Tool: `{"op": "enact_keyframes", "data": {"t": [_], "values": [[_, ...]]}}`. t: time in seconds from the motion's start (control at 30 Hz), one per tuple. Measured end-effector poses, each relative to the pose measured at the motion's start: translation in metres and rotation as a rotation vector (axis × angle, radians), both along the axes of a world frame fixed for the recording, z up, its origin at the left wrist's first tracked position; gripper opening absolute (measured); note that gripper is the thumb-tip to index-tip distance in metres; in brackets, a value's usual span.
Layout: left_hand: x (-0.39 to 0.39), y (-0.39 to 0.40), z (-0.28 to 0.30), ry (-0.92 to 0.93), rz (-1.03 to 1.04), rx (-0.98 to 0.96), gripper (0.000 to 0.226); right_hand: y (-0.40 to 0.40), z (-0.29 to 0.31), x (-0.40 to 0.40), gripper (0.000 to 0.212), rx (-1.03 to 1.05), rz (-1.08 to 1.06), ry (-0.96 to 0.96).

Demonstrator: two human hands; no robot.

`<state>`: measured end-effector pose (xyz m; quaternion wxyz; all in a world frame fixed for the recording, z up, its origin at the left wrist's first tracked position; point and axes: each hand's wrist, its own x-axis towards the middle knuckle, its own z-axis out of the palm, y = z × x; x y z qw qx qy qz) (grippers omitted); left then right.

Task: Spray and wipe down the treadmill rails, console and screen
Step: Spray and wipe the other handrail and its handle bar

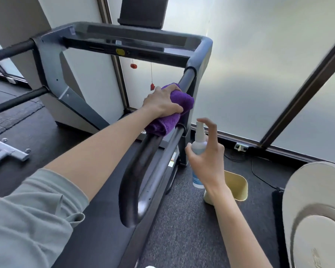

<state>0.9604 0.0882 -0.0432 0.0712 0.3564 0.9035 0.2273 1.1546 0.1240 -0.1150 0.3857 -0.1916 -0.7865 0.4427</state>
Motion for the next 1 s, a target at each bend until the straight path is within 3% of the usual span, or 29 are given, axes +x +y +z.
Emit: {"op": "enact_keyframes", "data": {"t": [0.3,0.5,0.7,0.93,1.0], "values": [[-0.070,0.107,0.011,-0.047,-0.003,0.011,0.060,0.027,-0.016,-0.033,0.066,0.023,-0.184,-0.056],[-0.091,0.134,0.013,-0.134,0.017,0.051,0.060,0.030,-0.011,-0.050,0.065,0.031,-0.221,-0.050],[-0.083,0.117,0.014,-0.178,-0.046,0.047,0.067,0.019,0.006,-0.043,0.065,0.062,-0.191,0.005],[-0.046,0.044,-0.004,-0.227,-0.062,0.116,0.071,0.004,0.009,-0.009,0.064,0.052,-0.118,0.004],[-0.033,0.021,-0.006,-0.335,-0.070,0.182,0.072,0.001,0.008,0.001,0.065,0.046,-0.093,0.020]]}}
